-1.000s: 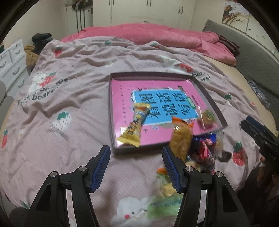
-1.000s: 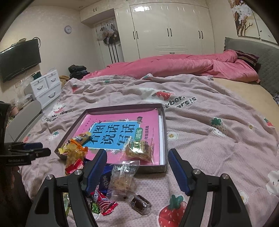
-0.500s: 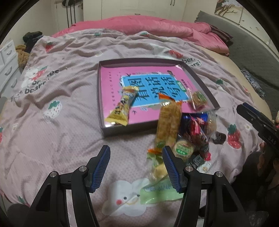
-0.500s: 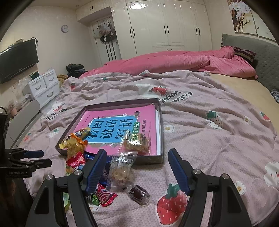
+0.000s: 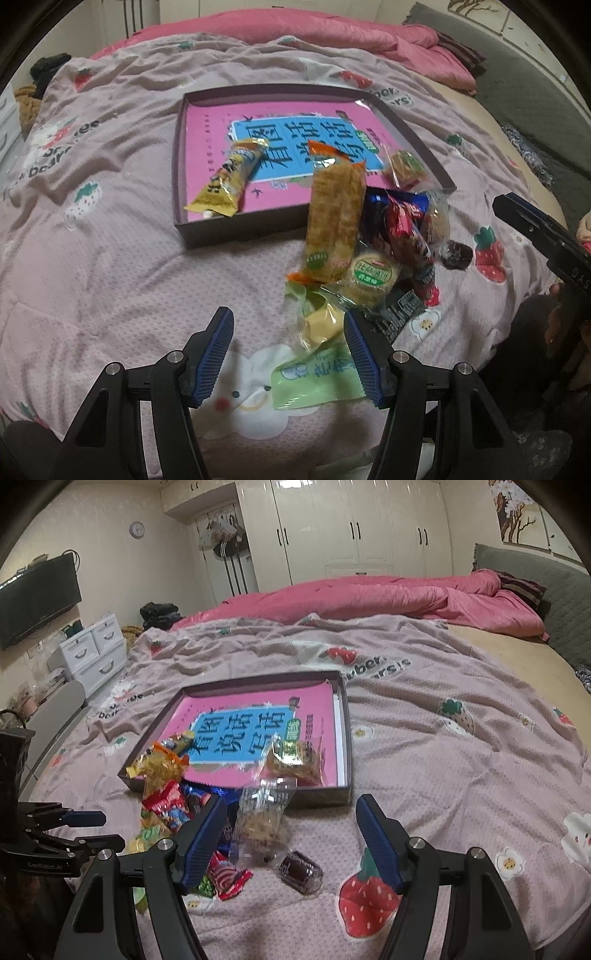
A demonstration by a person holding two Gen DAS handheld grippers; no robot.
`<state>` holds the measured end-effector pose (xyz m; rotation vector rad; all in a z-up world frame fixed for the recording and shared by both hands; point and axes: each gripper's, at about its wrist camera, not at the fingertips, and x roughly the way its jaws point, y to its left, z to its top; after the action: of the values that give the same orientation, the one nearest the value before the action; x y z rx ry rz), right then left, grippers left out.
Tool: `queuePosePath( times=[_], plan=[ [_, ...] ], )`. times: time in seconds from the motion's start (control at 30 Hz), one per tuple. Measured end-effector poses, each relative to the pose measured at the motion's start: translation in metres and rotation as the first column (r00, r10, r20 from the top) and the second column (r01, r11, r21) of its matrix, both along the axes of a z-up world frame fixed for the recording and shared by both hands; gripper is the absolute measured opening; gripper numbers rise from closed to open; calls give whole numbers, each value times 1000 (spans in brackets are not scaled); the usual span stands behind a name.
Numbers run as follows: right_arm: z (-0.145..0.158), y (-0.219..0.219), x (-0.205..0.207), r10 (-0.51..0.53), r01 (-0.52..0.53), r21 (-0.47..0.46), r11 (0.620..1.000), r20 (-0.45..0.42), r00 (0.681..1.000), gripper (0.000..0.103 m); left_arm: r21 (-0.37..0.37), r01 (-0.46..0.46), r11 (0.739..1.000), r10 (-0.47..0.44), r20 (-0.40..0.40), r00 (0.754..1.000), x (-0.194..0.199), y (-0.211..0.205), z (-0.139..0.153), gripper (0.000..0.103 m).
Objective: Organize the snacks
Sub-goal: 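Move both open tools back toward the snack pile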
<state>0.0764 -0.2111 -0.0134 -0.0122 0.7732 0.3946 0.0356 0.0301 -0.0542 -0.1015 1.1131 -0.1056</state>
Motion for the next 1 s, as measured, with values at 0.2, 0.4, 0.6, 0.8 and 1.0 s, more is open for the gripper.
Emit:
queuePosePath(
  times=[0.2,0.4,0.6,0.8,1.0],
  plan=[
    [-15,1,1,1,-3,-33,999,-77,997,72,-7,11,1000,-11,-19,1000,0,-4,-6,64],
    [-27,7,2,13,-21,-73,997,-120,993,72,-7,29,1000,-29,-32,999,2,-12,-11,64],
    [-38,12,3,20,-38,-109,993,-159,987,72,3,32,999,-32,-46,998,7,-18,-19,64],
    [-42,11,6,7,-28,-118,993,-178,984,72,13,25,1000,-24,-50,998,12,-23,-25,64],
    [-50,9,12,-11,-15,-118,993,-212,977,72,-20,-5,1000,4,-79,997,15,-16,-35,65]
  ],
)
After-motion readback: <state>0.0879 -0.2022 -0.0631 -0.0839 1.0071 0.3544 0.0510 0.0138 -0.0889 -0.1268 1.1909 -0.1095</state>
